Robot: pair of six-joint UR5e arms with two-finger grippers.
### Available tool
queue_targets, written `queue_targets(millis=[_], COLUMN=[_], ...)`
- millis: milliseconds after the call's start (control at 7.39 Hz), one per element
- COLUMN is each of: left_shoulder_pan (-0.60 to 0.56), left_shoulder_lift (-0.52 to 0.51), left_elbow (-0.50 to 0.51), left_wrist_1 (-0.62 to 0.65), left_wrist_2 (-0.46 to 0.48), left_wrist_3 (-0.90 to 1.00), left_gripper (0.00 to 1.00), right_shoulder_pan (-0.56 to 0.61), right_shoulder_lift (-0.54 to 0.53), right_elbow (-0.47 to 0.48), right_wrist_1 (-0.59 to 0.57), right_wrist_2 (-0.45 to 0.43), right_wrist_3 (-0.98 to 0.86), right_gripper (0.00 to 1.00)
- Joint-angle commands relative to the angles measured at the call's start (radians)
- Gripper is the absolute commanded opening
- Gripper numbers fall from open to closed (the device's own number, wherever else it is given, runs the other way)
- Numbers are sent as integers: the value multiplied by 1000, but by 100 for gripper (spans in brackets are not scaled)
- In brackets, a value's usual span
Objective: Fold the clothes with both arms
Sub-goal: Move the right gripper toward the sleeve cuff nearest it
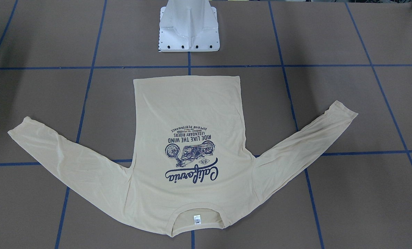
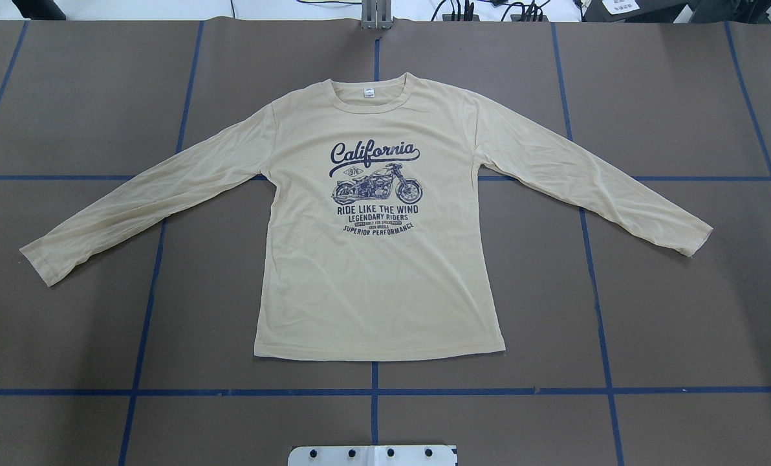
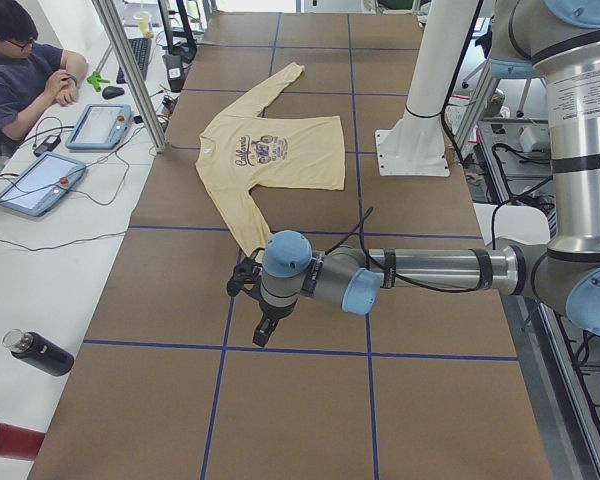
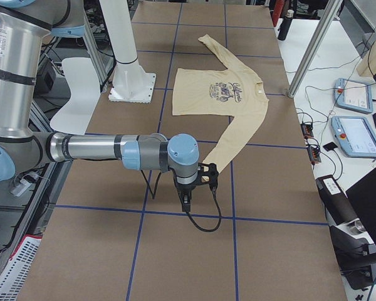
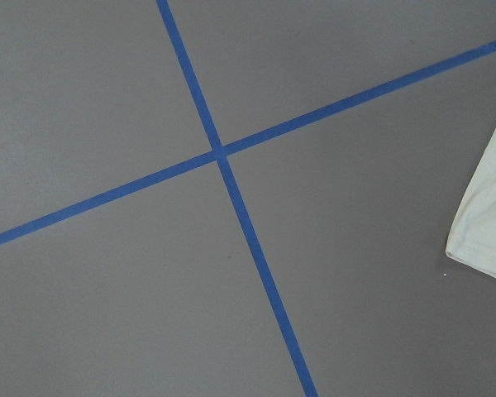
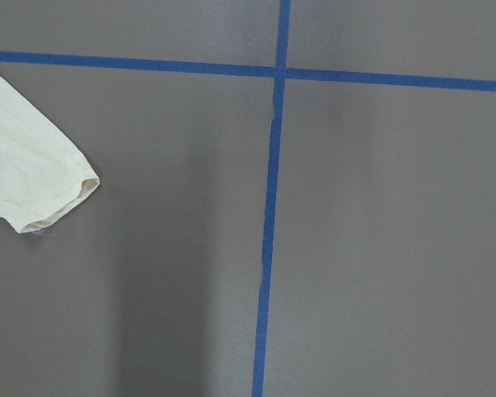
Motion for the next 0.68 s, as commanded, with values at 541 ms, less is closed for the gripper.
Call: queue_targets(millis=[541], left_shoulder_pan=[-4], left_shoulder_lift=[-140], left_elbow=[-1], left_wrist_1=[-219], left_wrist_2=[15], left_wrist_3=[-12], left_gripper=[100], right_shoulder_pan=[-1], right_shoulder_lift=[55], right_elbow=[12], right_wrist_1=[261], right_wrist_2=[16], right_wrist_3=[28], right_gripper=[100])
